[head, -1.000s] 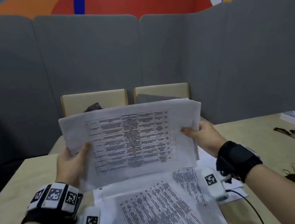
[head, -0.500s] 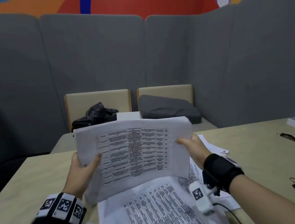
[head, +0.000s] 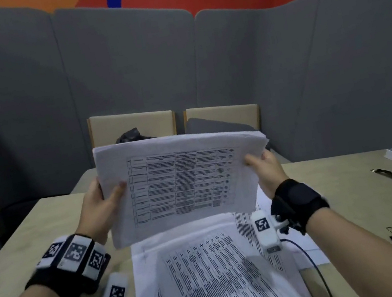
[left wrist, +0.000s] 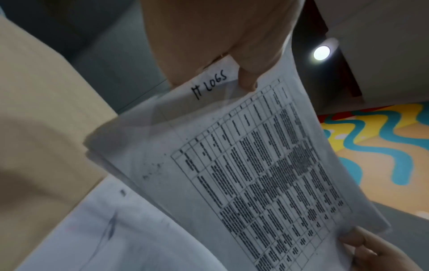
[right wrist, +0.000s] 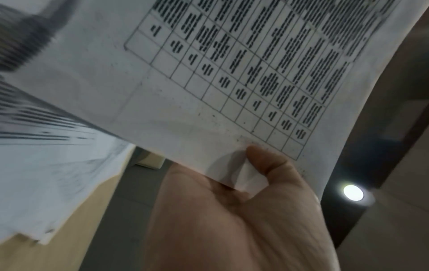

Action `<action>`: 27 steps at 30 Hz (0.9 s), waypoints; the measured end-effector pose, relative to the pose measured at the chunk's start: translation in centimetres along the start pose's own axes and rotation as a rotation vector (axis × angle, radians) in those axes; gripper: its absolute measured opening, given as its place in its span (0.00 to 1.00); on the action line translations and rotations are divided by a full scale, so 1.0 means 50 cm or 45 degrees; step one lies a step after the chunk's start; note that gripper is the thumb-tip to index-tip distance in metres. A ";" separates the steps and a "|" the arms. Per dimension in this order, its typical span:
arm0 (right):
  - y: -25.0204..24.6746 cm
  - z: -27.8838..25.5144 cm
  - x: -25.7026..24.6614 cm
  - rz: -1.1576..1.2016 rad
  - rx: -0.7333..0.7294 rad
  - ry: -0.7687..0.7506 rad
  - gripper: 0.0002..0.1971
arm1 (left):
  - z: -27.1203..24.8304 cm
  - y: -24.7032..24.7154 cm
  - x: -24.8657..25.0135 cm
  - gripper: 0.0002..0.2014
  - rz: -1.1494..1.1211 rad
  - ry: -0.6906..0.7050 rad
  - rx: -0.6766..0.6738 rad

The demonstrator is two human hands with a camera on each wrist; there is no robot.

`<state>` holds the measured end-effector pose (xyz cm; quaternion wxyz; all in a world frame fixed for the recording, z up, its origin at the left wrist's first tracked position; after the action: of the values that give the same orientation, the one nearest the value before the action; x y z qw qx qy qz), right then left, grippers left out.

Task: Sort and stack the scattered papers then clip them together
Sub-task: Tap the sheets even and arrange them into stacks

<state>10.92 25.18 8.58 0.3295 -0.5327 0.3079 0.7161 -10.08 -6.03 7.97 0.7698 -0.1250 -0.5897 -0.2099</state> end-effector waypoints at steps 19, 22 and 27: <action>0.020 -0.086 0.086 -0.172 -0.113 0.260 0.13 | -0.084 0.026 -0.089 0.17 0.106 -0.275 -0.128; 0.025 -0.080 0.048 -0.275 -0.164 0.097 0.12 | -0.076 0.009 -0.085 0.22 0.100 -0.301 -0.092; 0.034 -0.056 -0.127 -0.507 -0.250 -0.293 0.09 | -0.041 -0.040 -0.050 0.16 0.214 -0.344 -0.026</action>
<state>12.47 21.05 14.18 0.4435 -0.5274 0.0862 0.7195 -9.81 -8.27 4.89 0.6970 -0.2088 -0.6732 -0.1319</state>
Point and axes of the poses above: each hand's wrist, its own z-axis towards the middle knuckle, its own y-axis out of the palm, x = y × z, the point moved 9 cm from there along z, towards the middle knuckle, and after that the axes turned 4 degrees about -y, right-handed, at the moved point
